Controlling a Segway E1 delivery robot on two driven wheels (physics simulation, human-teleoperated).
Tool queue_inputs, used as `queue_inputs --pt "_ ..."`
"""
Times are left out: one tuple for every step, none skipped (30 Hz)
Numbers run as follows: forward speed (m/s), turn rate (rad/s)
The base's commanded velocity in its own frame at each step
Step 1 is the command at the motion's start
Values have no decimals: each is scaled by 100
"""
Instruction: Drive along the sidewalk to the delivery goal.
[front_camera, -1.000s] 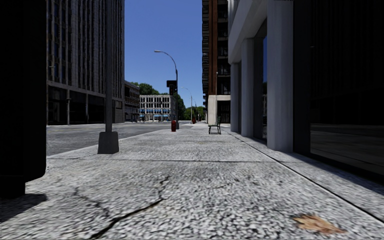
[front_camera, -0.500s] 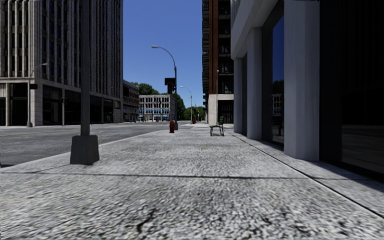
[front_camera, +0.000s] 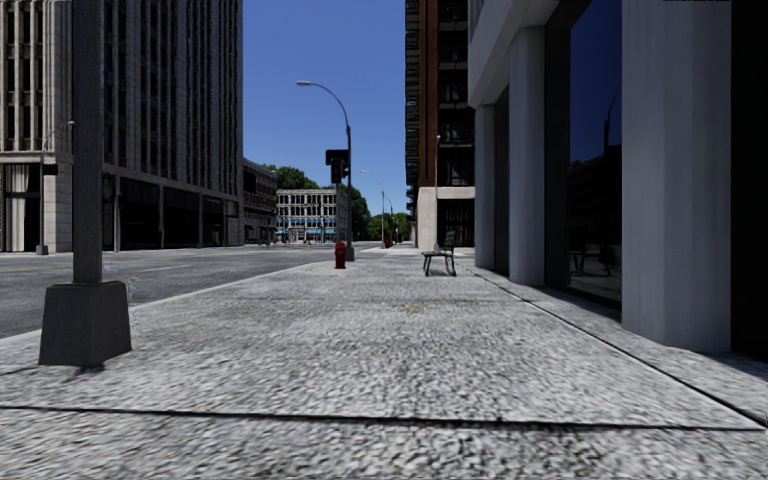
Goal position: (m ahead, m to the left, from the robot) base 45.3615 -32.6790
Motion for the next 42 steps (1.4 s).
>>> queue_inputs --pt "200 0" --pt "200 0" --pt "200 0" --pt "200 0" --pt "200 0" --pt "200 0" --pt "200 0" --pt "200 0" --pt "200 0" --pt "200 0" --pt "200 0" --pt "200 0" --pt "200 0" --pt "200 0" --pt "200 0" --pt "200 0" --pt "200 0" --pt "200 0" --pt "200 0" --pt "200 0" --pt "200 0" --pt "200 0" --pt "200 0" --pt "200 0" --pt "200 0" --pt "200 0" --pt "200 0" --pt "200 0" --pt "200 0" --pt "200 0" --pt "200 0" --pt "200 0" --pt "200 0" --pt "200 0" --pt "200 0" --pt "200 0" --pt "200 0" --pt "200 0" --pt "200 0" --pt "200 0" --pt "200 0" --pt "200 0"
